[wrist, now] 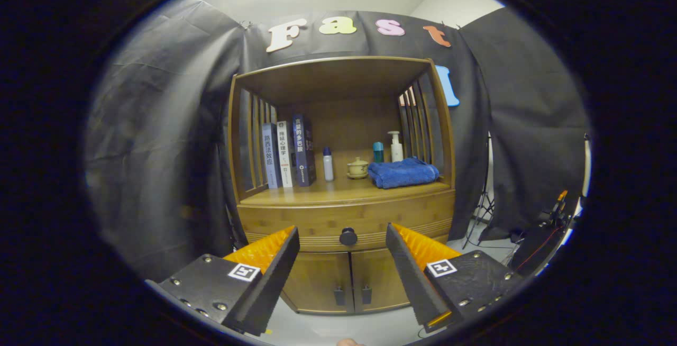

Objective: Pull open the drawer, take out the items inside it, and place them on the countertop above the cabinet.

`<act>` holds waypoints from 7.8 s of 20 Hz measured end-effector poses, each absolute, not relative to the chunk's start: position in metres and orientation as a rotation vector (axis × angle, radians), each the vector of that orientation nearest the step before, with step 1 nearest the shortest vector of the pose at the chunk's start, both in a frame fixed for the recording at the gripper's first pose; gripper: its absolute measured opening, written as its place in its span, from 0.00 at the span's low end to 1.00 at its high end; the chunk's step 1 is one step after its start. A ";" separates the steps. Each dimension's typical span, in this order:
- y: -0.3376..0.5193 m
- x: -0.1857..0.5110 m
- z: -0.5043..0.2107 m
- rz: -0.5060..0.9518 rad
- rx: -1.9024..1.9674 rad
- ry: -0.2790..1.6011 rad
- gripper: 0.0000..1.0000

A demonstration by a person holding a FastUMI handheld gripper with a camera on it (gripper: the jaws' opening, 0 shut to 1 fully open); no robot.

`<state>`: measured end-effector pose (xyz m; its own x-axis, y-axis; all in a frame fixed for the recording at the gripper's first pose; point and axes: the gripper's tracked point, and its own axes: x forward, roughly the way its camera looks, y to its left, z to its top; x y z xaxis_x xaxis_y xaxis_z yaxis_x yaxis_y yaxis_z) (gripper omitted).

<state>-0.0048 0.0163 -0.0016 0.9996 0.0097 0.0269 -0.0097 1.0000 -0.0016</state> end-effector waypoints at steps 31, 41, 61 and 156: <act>0.006 0.201 -0.113 0.017 -0.099 0.145 0.41; 0.006 0.137 -0.115 -0.003 -0.050 0.178 0.28; -0.003 -0.003 -0.133 0.020 -0.048 0.270 0.28; 0.028 0.342 0.026 -0.006 0.016 0.285 0.21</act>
<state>0.3416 0.0276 0.0256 0.9597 -0.0035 -0.2811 0.0081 0.9999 0.0150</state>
